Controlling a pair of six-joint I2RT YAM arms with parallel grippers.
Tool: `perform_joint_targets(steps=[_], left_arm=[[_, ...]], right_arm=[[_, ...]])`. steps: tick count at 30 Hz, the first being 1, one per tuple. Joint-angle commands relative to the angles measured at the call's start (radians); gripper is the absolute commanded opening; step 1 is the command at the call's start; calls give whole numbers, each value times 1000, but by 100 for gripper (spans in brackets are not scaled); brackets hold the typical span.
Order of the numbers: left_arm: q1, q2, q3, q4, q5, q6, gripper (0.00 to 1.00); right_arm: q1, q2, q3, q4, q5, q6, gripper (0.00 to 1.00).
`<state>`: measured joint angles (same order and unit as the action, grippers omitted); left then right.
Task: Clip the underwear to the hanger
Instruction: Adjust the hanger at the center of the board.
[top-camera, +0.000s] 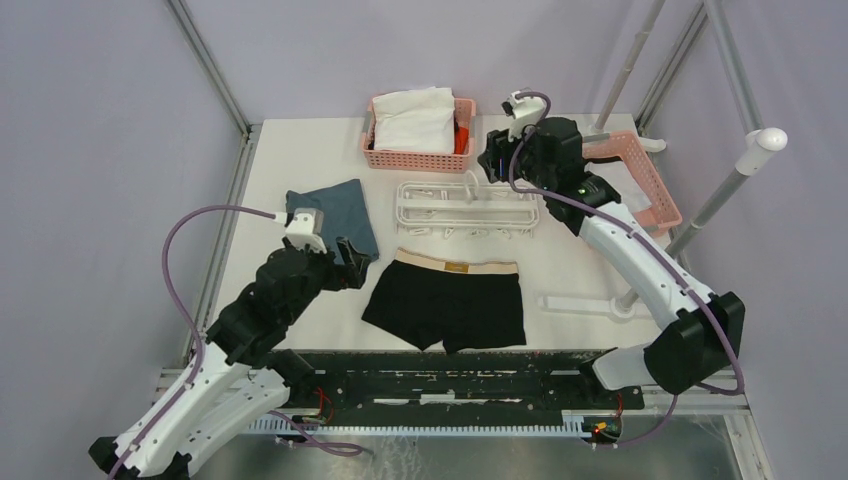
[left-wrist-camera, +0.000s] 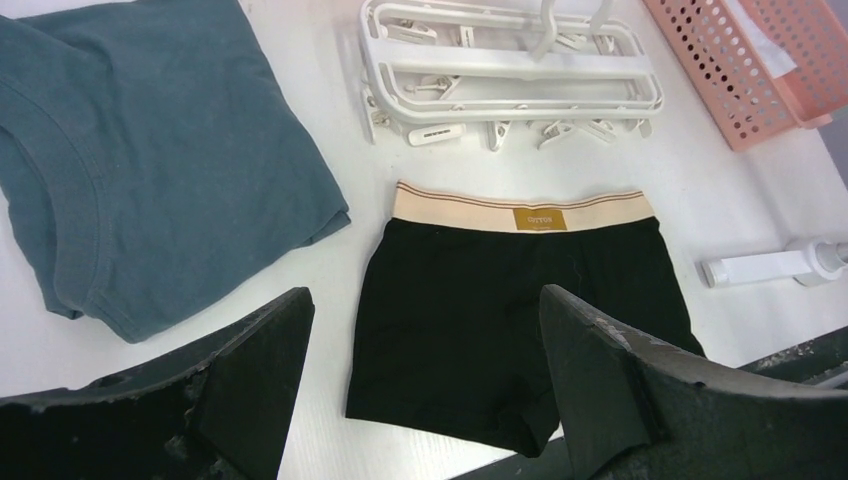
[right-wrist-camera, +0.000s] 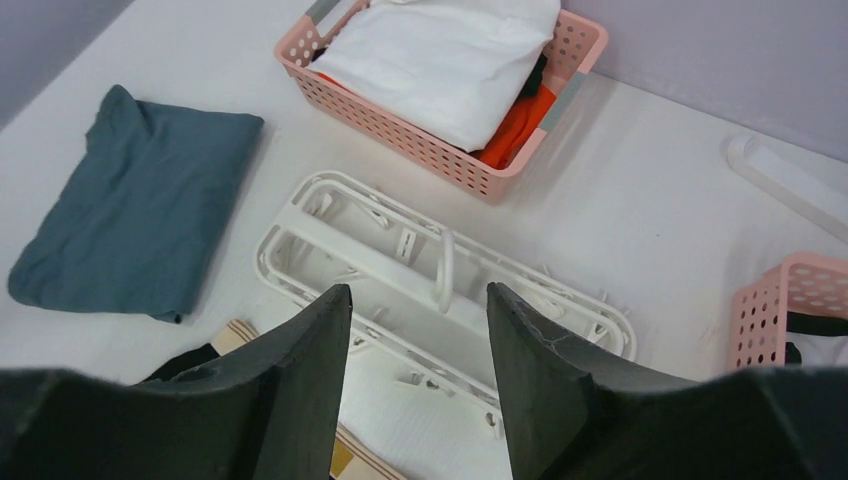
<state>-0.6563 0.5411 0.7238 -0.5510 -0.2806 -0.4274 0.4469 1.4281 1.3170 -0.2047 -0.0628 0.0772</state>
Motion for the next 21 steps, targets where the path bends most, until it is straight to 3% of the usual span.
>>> perform_joint_targets(steps=[1,8,17,21], left_arm=[[3,71,-29,118,25,-36,90],[3,197,-17,204,66,-50,88],[3,233,-12,218,62,-34,88],[3,250,-10,217,70,-28,88]], right_arm=[[1,-39,-45,-30,-41,63,60],[1,22,-71,-6,-59,-14,62],[-44,381,237,-76,-115,-21,64],[-49,511,373,-141,-68,-14,62]])
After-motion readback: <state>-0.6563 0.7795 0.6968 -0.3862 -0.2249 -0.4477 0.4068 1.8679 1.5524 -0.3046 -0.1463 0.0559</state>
